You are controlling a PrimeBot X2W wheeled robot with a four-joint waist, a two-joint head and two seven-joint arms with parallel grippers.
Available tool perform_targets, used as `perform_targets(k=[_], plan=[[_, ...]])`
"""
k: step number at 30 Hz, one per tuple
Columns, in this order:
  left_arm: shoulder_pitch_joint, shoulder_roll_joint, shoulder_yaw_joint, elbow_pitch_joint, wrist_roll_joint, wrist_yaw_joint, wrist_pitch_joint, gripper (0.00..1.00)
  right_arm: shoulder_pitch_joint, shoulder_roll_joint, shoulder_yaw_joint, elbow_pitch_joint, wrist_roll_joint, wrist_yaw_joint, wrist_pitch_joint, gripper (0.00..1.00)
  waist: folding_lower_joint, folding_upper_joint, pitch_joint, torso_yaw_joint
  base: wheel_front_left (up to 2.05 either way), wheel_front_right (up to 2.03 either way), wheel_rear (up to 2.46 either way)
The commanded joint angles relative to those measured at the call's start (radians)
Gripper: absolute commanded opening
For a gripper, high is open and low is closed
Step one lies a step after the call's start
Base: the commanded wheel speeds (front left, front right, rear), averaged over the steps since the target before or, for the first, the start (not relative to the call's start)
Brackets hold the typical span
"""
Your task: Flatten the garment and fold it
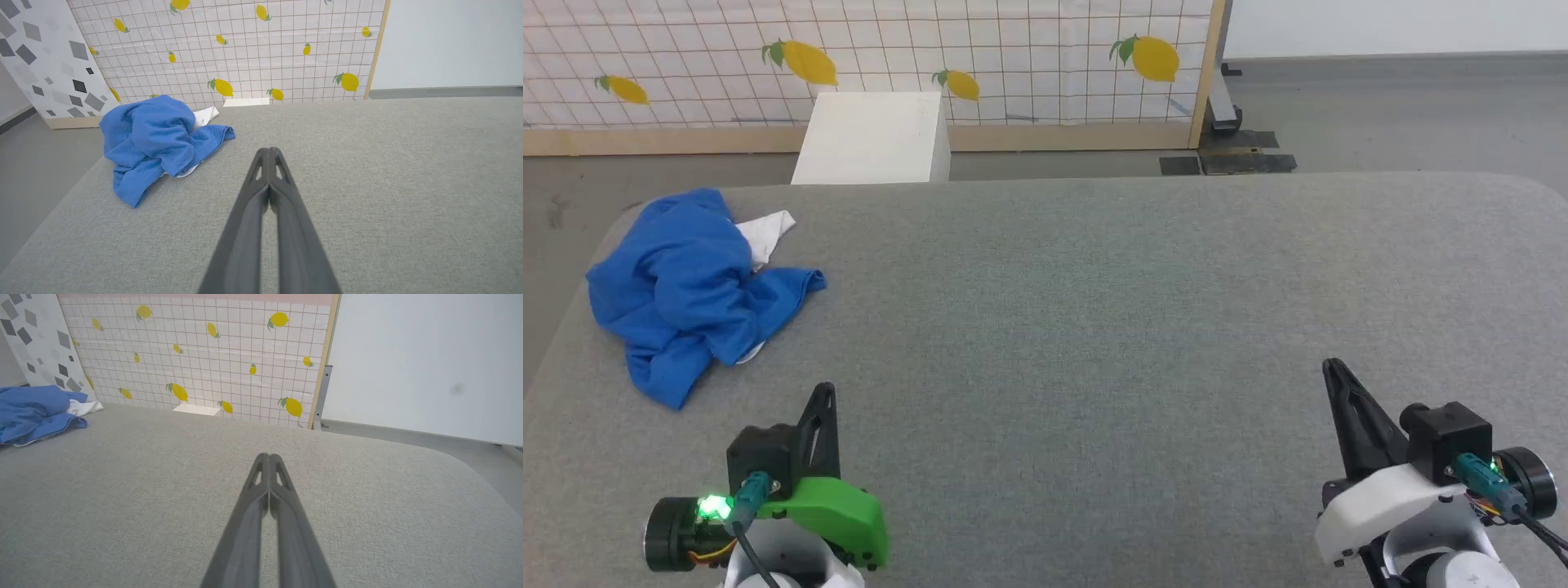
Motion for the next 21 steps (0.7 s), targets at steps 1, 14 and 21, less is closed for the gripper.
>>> perform_targets(k=[1,14,21], plan=[[-0.015,-0.005,-0.001,-0.002,0.013,0.007,0.001,0.00,-0.015,0.003,0.001,0.002,-0.006,-0.002,0.000,0.00,0.0000,0.0120,0.000,0.000,0.00,0.00,0.00],[-0.015,-0.005,-0.001,-0.002,0.013,0.007,0.001,0.00,-0.015,0.003,0.001,0.002,-0.006,-0.002,0.000,0.00,0.0000,0.0120,0.000,0.000,0.00,0.00,0.00],[-0.015,-0.005,-0.001,-0.002,0.013,0.007,0.001,0.00,-0.015,0.003,0.001,0.002,-0.006,-0.002,0.000,0.00,0.0000,0.0120,0.000,0.000,0.00,0.00,0.00]])
